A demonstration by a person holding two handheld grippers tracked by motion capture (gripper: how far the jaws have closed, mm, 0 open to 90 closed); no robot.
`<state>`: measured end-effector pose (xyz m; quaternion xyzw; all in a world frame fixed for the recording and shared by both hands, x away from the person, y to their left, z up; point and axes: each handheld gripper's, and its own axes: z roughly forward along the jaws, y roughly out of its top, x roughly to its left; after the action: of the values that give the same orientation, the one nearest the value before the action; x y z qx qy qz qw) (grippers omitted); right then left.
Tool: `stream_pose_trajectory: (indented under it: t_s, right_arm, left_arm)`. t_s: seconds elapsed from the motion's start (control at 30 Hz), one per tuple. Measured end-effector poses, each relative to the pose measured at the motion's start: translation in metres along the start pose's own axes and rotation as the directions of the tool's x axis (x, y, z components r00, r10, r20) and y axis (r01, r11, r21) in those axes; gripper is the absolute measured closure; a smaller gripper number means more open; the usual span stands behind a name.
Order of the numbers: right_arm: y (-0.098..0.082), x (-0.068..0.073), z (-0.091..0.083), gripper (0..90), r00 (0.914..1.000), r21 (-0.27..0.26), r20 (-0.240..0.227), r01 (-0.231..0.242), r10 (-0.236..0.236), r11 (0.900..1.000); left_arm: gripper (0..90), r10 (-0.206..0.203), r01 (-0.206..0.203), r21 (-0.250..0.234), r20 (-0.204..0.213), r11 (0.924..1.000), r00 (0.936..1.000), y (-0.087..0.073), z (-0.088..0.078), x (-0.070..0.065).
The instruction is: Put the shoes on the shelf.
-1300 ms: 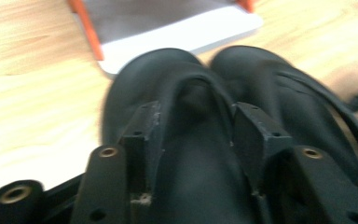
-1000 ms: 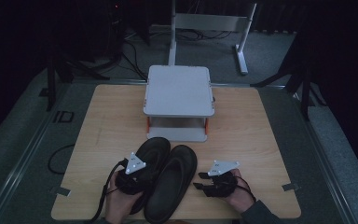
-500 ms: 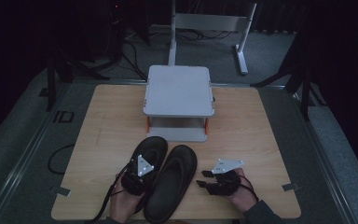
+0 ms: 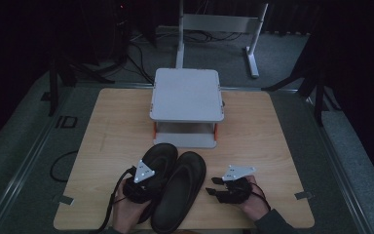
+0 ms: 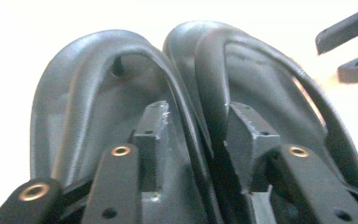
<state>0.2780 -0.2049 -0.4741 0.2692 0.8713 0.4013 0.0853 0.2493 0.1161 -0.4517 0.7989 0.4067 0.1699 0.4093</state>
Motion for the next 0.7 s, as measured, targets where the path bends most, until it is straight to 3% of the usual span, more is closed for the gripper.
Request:
stream_pose_trajectory:
  t_s: [0.13, 0.3, 0.43, 0.6, 0.7]
  right_arm:
    - [0.0, 0.0, 0.0, 52.3, 1.0, 0.0, 0.002, -0.003, 0.003, 1.0]
    - [0.0, 0.0, 0.0, 51.7, 1.0, 0.0, 0.003, -0.001, 0.001, 1.0]
    - [0.0, 0.0, 0.0, 51.5, 1.0, 0.0, 0.004, -0.001, 0.001, 1.0]
    - [-0.001, 0.0, 0.0, 51.4, 1.0, -0.003, 0.007, 0.0, 0.0, 1.0]
    - [-0.001, -0.001, 0.0, 51.5, 1.0, -0.003, 0.009, -0.003, 0.003, 1.0]
  left_arm:
    - [49.0, -0.006, 0.006, -0.005, 0.002, 1.0, 1.0, -0.004, -0.002, -0.004]
    - [44.1, -0.004, 0.004, 0.006, 0.004, 1.0, 1.0, -0.017, 0.003, -0.019]
    - [39.6, 0.014, -0.013, 0.042, -0.039, 0.9991, 0.9991, -0.026, 0.012, -0.029]
    - [50.1, 0.045, -0.037, 0.069, -0.115, 0.9969, 0.9923, -0.026, 0.019, -0.032]
    - [57.5, 0.018, -0.009, 0.069, -0.134, 0.9975, 0.9908, -0.023, 0.022, -0.032]
